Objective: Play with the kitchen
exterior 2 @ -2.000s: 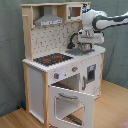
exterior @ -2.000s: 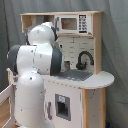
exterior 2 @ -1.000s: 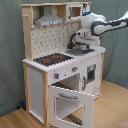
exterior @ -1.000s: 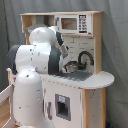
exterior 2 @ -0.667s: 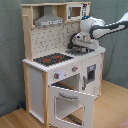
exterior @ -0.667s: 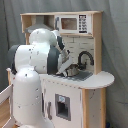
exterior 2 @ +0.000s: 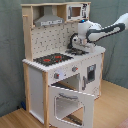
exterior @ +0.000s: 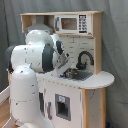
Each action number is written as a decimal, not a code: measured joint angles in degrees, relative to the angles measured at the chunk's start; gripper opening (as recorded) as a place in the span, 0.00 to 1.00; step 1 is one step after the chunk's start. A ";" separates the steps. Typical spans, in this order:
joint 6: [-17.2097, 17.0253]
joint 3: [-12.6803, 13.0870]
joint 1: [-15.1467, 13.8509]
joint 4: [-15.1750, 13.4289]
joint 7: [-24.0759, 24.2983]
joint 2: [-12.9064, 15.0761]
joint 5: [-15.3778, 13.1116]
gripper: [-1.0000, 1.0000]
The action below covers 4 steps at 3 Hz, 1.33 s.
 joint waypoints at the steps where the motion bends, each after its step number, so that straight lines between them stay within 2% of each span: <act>1: 0.00 -0.01 0.00 0.00 0.00 0.00 0.06 1.00; 2: 0.00 -0.01 0.00 0.00 0.00 0.00 0.12 1.00; 3: 5.49 -1.53 -0.30 1.39 -0.03 -1.97 0.51 1.00; 4: 1.84 1.10 0.10 3.72 1.99 1.15 0.87 1.00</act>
